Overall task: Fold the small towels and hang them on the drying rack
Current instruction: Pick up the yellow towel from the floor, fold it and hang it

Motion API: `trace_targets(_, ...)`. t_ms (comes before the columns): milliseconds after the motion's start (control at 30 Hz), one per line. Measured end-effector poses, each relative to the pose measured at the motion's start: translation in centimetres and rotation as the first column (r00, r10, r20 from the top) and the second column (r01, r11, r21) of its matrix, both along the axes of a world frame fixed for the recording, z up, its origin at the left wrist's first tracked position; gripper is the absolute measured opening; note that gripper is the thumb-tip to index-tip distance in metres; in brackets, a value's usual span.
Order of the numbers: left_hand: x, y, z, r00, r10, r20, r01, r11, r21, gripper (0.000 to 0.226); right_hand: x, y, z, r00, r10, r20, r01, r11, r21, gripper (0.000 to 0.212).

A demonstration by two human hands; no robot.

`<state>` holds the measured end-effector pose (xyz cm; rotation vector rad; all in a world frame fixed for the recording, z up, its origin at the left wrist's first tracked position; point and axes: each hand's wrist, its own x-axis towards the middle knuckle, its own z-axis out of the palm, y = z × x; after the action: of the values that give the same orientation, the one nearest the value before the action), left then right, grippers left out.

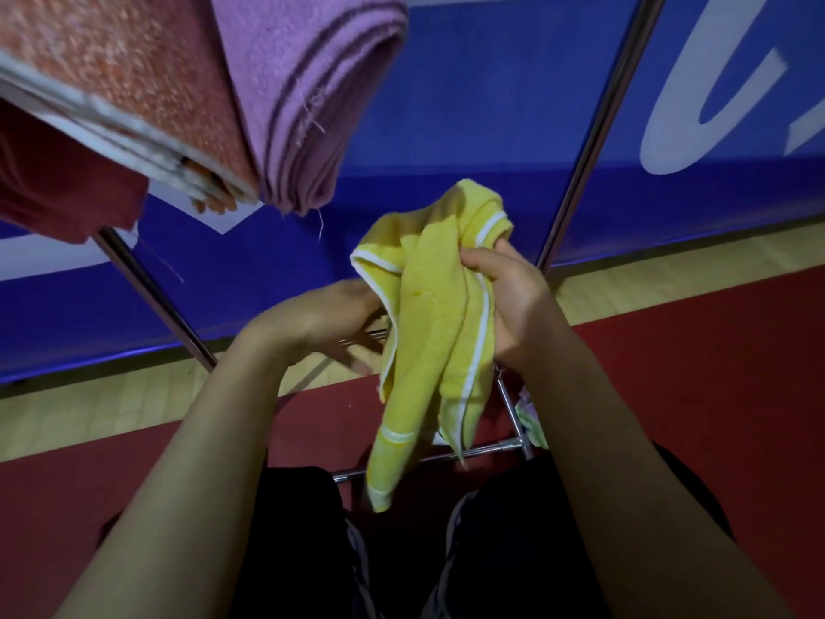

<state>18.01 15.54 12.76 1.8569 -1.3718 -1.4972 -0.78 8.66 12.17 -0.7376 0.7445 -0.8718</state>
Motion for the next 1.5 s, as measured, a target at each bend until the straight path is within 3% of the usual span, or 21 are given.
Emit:
trace_targets(100, 1.0, 0.8, -0.8, 0.935, -0.267, 0.233, 0.194, 0.936, 0.293, 0.075, -0.2, -0.2, 0.4, 1.0, -0.03, -0.01, 0.03, 0.999, 0.021, 0.027)
trace_targets(167, 0.9, 1.2, -0.8, 0.957, -0.242, 0.159, 0.21, 0.959, 0.191, 0.087, -0.1, -0.1, 0.2, 0.997, -0.028, -0.078, 0.03, 0.999, 0.023, 0.027)
trace_targets(267, 0.2, 1.0, 0.0, 0.976, -0.09, -0.2, 0.063, 0.988, -0.138, 0.059, 0.4, 0.3, -0.5, 0.985, 0.044, -0.167, -0.047, 0.999, -0.013, 0.027)
trace_targets(333, -0.2, 0.9, 0.7, 0.913, -0.025, -0.406, -0.065, 0.976, -0.207, 0.051, 0.7, 0.5, -0.7, 0.975, 0.089, -0.204, -0.107, 0.991, -0.075, 0.03)
trace_targets(500, -0.7, 1.1, 0.9, 0.889, 0.165, -0.427, -0.3, 0.914, -0.271, 0.031, 0.4, 0.4, -1.2, 0.905, 0.002, -0.426, -0.127, 0.955, -0.267, 0.026)
trace_targets(633, -0.3, 1.2, 1.1, 0.852, 0.241, -0.465, -0.368, 0.907, -0.205, 0.032, 0.1, 0.4, -1.6, 0.766, -0.047, -0.641, -0.25, 0.897, -0.364, 0.039)
trace_targets(733, -0.3, 1.4, 1.3, 0.826, 0.256, -0.503, -0.404, 0.89, -0.21, 0.03, 0.1, 0.0, -1.9, 0.557, -0.126, -0.821, -0.42, 0.81, -0.409, 0.043)
trace_targets(800, -0.5, 1.5, 1.2, 0.801, 0.277, -0.53, -0.446, 0.868, -0.22, 0.028, -0.1, -0.2, -2.4, 0.417, -0.18, -0.891, -0.462, 0.802, -0.379, 0.053)
trace_targets(867, -0.8, 1.5, 1.3, 0.785, 0.257, -0.564, -0.436, 0.876, -0.208, 0.031, -0.1, 0.2, -2.3, 0.377, -0.118, -0.919, -0.481, 0.823, -0.303, 0.048)
trace_targets(933, -1.1, 1.5, 1.4, 0.78, 0.202, -0.593, -0.388, 0.899, -0.205, 0.035, 0.3, 0.4, -2.4, 0.453, -0.047, -0.89, -0.488, 0.823, -0.292, 0.04)
trace_targets(1033, -1.5, 1.4, 1.2, 0.835, 0.208, -0.51, -0.383, 0.885, -0.265, 0.031, 1.0, 1.0, -2.2, 0.578, -0.082, -0.812, -0.401, 0.838, -0.37, 0.033)
trace_targets(1167, -1.0, 1.1, 1.3, 0.811, 0.24, -0.534, -0.417, 0.876, -0.24, 0.029, 1.0, 0.8, -2.2, 0.801, 0.099, -0.591, -0.231, 0.961, -0.153, 0.033)
trace_targets(1233, -0.5, 1.1, 1.4, 0.833, 0.265, -0.485, -0.425, 0.868, -0.256, 0.029, 0.5, 0.3, -2.1, 0.847, 0.135, -0.514, -0.221, 0.969, -0.109, 0.028)
trace_targets(1300, 0.3, 1.1, 1.3, 0.865, 0.325, -0.382, -0.452, 0.835, -0.313, 0.024, -0.5, -0.4, -2.0, 0.832, 0.098, -0.547, -0.23, 0.957, -0.179, 0.017)
trace_targets(1367, 1.6, 1.0, 1.1, 0.872, 0.406, -0.272, -0.484, 0.798, -0.36, 0.019, -1.7, -1.3, -1.6, 0.83, -0.034, -0.557, -0.127, 0.96, -0.249, 0.023)
trace_targets(1500, 4.8, 1.2, 0.2, 0.828, 0.542, 0.146, -0.428, 0.778, -0.46, 0.024, -4.7, -2.7, -1.6, 0.861, -0.241, -0.447, 0.059, 0.922, -0.383, 0.025)
